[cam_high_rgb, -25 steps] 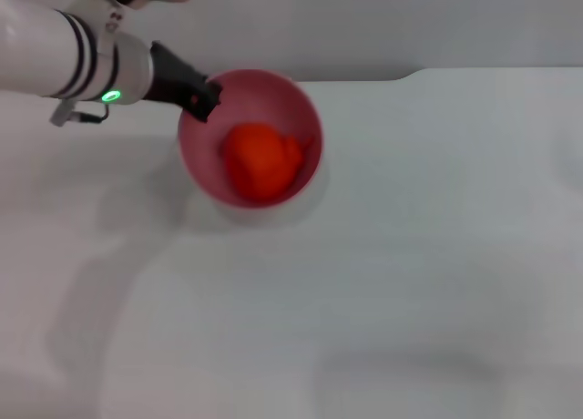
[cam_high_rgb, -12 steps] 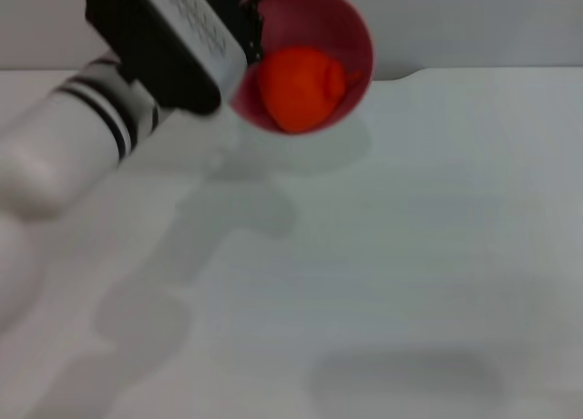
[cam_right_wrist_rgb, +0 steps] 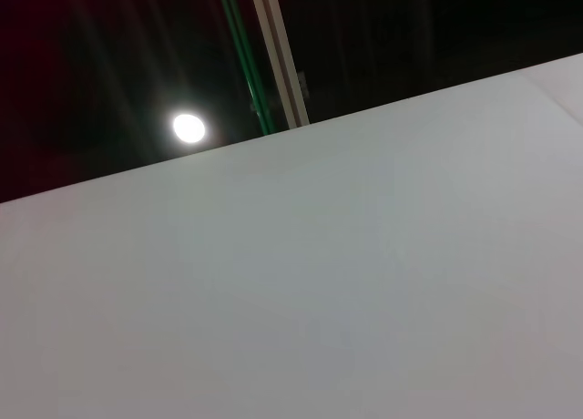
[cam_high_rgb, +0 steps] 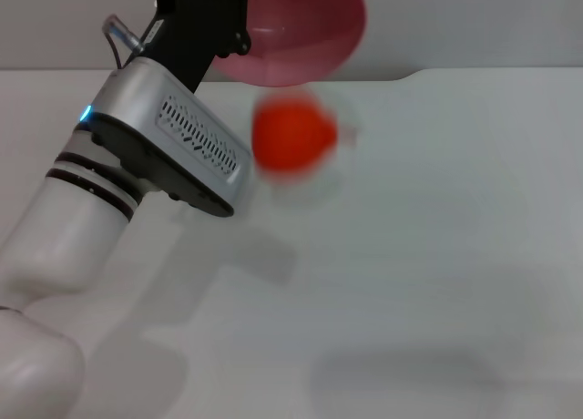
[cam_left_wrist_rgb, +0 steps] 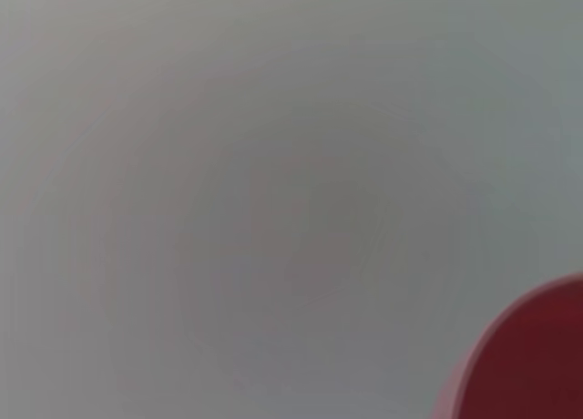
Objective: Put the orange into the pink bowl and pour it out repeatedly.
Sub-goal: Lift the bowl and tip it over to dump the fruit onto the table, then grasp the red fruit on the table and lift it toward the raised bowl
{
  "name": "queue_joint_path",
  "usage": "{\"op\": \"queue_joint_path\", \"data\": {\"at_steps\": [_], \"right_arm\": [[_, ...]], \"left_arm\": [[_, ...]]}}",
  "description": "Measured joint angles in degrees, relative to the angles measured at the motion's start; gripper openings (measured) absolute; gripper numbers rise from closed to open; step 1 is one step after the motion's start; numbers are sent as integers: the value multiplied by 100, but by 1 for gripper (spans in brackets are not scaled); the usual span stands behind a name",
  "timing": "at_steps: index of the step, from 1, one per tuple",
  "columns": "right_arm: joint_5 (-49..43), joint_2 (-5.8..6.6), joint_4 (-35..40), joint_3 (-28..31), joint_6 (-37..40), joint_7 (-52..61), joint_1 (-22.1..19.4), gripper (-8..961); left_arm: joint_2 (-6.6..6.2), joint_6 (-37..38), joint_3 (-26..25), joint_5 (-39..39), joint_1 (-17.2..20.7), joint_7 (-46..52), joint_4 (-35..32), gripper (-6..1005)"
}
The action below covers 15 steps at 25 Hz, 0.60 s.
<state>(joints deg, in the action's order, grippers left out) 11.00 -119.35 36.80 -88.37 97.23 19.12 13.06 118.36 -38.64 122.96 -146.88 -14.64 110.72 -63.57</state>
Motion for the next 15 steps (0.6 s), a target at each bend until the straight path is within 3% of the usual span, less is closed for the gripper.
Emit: {"op": "queue_joint_path", "data": {"at_steps": [7, 12, 13, 15], "right_arm": [[8, 0, -6, -83, 5, 3, 31, 527], [12, 0, -47, -76, 7, 33, 33, 522], [14, 0, -58, -68, 8, 49, 33, 521], [16, 0, -85, -59, -1, 67, 36, 519]], "left_arm": [[-1, -54, 23, 3, 0, 17, 17, 41], [-13, 317, -37, 28, -1, 354, -99, 41], [-36, 1287, -305, 42, 9, 1057, -475, 41], [-38, 1592, -394, 43, 13, 1193, -594, 41]]}}
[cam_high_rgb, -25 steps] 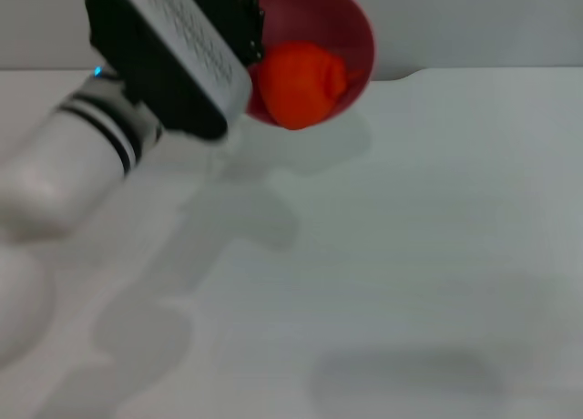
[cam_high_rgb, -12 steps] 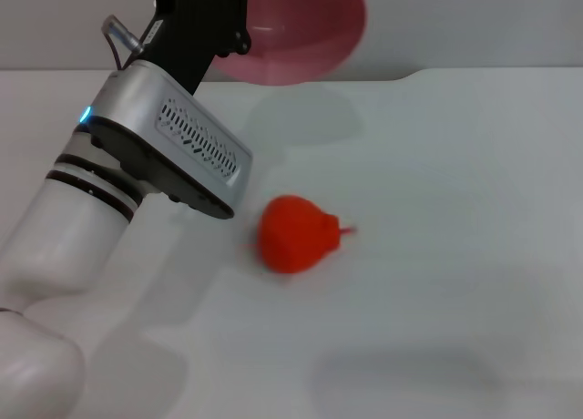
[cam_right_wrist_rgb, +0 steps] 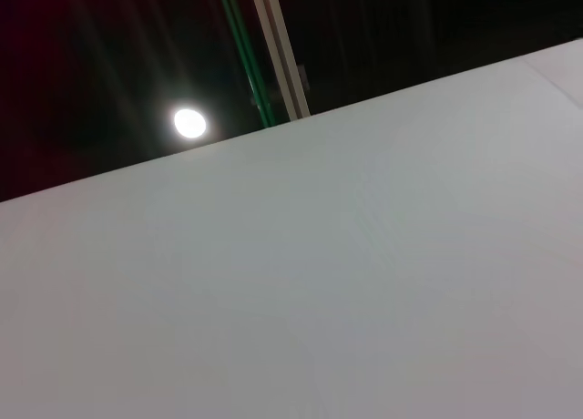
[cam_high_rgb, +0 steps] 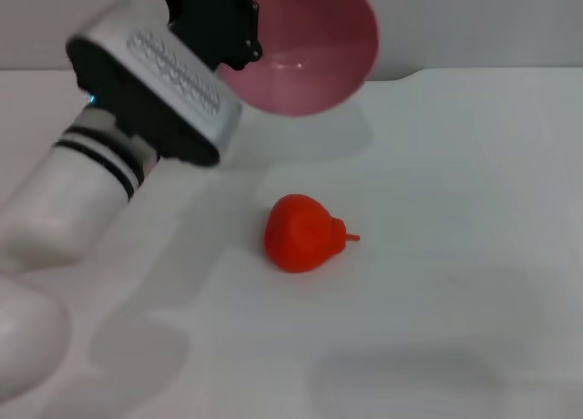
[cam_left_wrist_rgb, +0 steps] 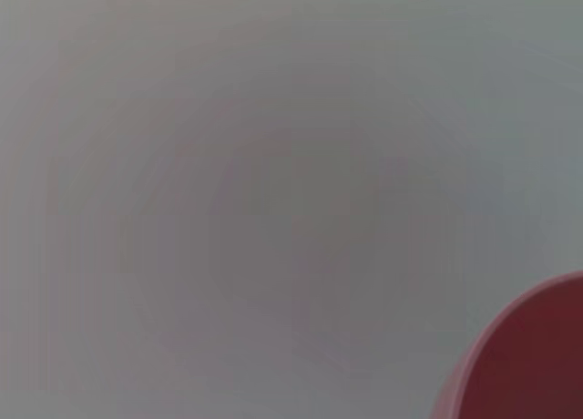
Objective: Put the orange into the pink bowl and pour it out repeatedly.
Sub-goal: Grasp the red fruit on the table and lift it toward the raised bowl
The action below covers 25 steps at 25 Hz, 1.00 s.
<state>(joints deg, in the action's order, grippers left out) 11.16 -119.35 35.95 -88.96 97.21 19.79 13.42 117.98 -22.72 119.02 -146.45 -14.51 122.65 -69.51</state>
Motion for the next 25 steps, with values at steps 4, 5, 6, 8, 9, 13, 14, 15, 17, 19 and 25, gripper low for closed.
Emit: {"op": "queue_joint_path", "data": {"at_steps": [4, 5, 6, 8, 9, 13, 14, 15, 17, 19, 25], "right_arm": [[1, 6, -72, -16, -39, 14, 34, 515], [1, 7, -99, -20, -42, 27, 54, 514], [1, 11, -143, -21, -45, 75, 89, 513], [0, 25, -257, -14, -58, 333, 171, 511], [0, 35, -286, -1, -87, 492, 197, 510], [-237, 104, -308, 35, -409, 1553, 239, 506], [-372, 134, -298, 44, -488, 1771, 236, 505], [-571, 192, -288, 64, -588, 2053, 234, 504], [-1125, 367, -257, 144, -863, 2817, 249, 502], [-1827, 603, -180, 266, -1193, 3677, 316, 500], [-5795, 1137, 636, 1402, -2620, 6236, 670, 494]], "left_arm": [[-5, 2227, -681, 6, -126, 571, -746, 41], [-3, 2882, -914, 28, -237, 668, -915, 41], [-3, 2882, -914, 28, -237, 668, -915, 41], [0, 4559, -1565, 192, -628, 865, -1189, 41], [-2, 5003, -1816, 268, -765, 890, -1210, 41], [-10, 7227, -3300, 381, -1633, 1000, -802, 41], [-18, 7462, -3505, 370, -1766, 1012, -701, 41], [-26, 7887, -3844, 332, -1991, 1021, -501, 41], [-49, 8616, -4536, 187, -2378, 1010, -98, 41], [-57, 9078, -5111, -21, -2623, 992, 184, 41], [-71, 9438, -5340, -306, -2706, 988, 167, 41]]}}
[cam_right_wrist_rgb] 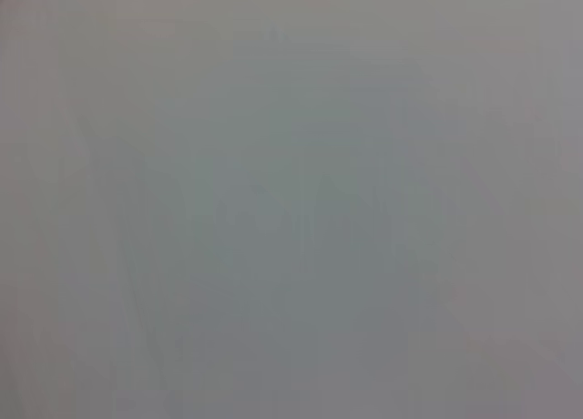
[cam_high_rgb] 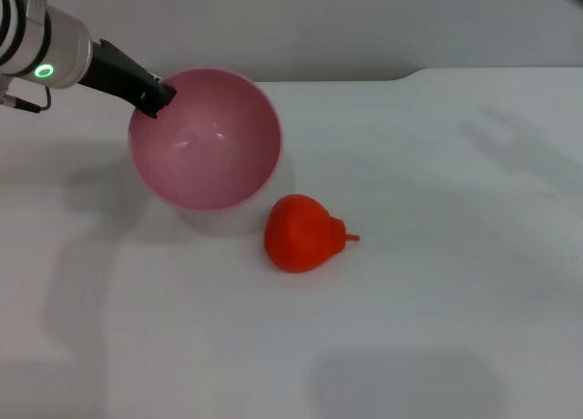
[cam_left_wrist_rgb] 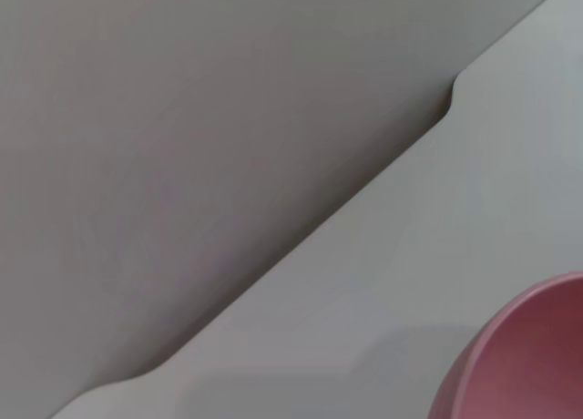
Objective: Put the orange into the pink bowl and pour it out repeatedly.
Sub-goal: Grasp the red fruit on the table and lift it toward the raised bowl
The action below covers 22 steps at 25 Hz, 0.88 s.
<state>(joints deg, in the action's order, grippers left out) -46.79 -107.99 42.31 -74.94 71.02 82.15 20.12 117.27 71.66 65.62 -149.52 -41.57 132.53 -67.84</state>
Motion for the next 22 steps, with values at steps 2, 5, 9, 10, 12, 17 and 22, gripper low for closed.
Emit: {"op": "queue_joint_path", "data": {"at_steps": [2, 5, 9, 10, 12, 17, 22], "right_arm": [[-1633, -6, 534, 490, -443, 1002, 97, 492], [-4089, -112, 1486, 1038, -701, 2581, 296, 489], [-6933, -332, 2555, 1190, -616, 4410, 779, 485], [-7685, -411, 2743, 1126, -502, 4810, 980, 484], [-8696, -568, 2789, 1061, -198, 5299, 1413, 482], [-9648, -986, 2144, 908, 581, 5312, 2482, 477], [-9559, -1070, 1696, 326, 713, 5238, 2755, 472]], "left_arm": [[-5, 54, -3, -89, -22, 1, -2, 41], [-6, 96, 27, -196, -32, 14, -2, 41], [-4, 149, 21, -236, -41, 24, 9, 41], [-3, 150, 12, -235, -40, 30, 9, 41], [-3, 149, 1, -236, -38, 43, 8, 41], [-3, 149, -9, -257, -61, 54, -2, 41], [2, 161, -11, -280, -112, 66, -10, 41]]}}
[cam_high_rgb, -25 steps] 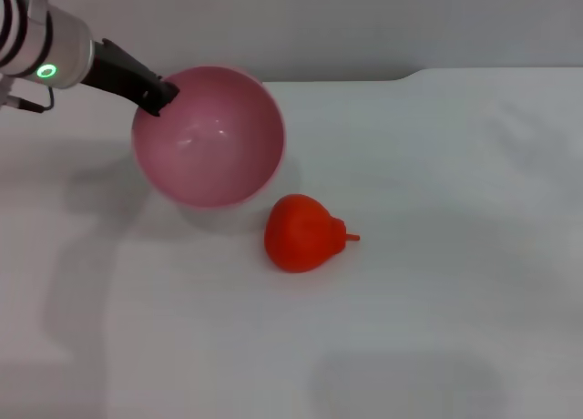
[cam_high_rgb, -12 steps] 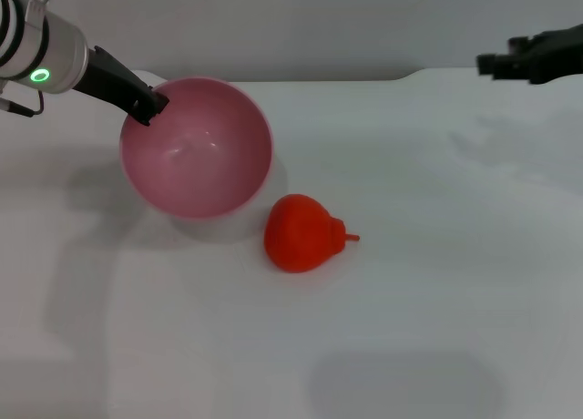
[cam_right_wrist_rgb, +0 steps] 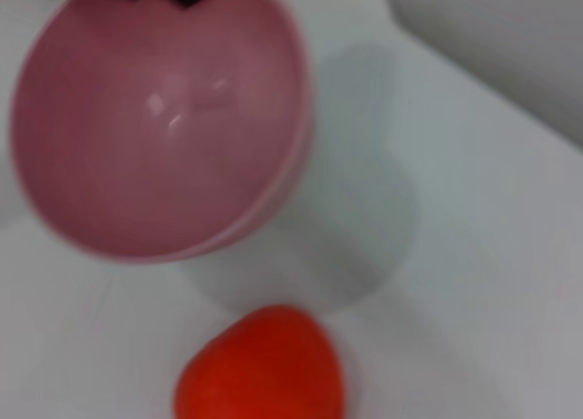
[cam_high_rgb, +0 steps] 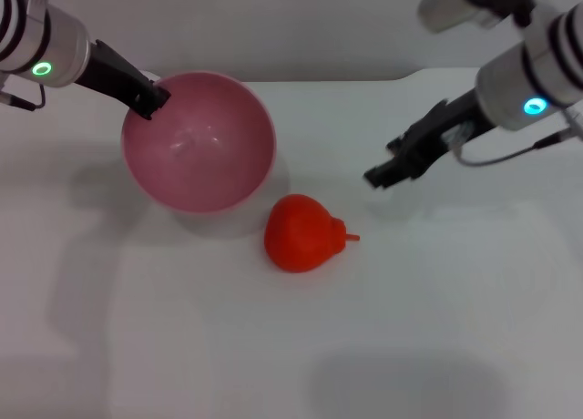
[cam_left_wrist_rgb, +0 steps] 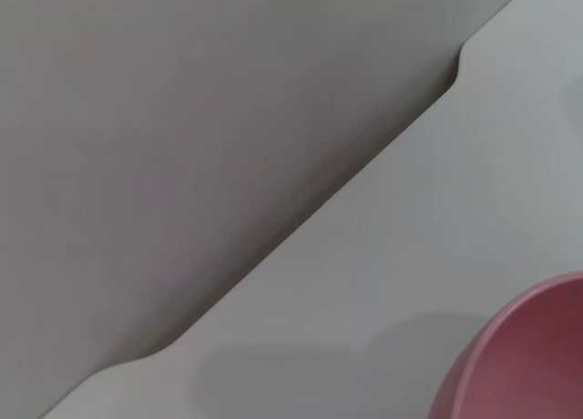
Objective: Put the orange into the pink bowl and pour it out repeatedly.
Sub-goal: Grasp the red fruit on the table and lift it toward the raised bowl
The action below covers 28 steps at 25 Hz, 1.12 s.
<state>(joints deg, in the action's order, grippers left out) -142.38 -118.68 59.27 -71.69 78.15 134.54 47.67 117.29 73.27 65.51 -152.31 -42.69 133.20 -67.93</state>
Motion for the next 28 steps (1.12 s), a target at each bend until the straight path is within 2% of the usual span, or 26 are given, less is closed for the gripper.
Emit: {"op": "queue_joint_path", "data": {"at_steps": [10, 15, 28], "right_arm": [[839, -18, -506, -685, -310, -276, -42, 462], [1156, -40, -686, -1254, -857, -323, -33, 457], [1499, -57, -1212, -2091, -1950, -325, -30, 444]], "left_arm": [[-26, -50, -90, -17, -54, 4, 0, 41], [-32, -58, -85, -25, -92, 5, 34, 41], [16, -68, -36, -151, -151, 5, 53, 41]]}}
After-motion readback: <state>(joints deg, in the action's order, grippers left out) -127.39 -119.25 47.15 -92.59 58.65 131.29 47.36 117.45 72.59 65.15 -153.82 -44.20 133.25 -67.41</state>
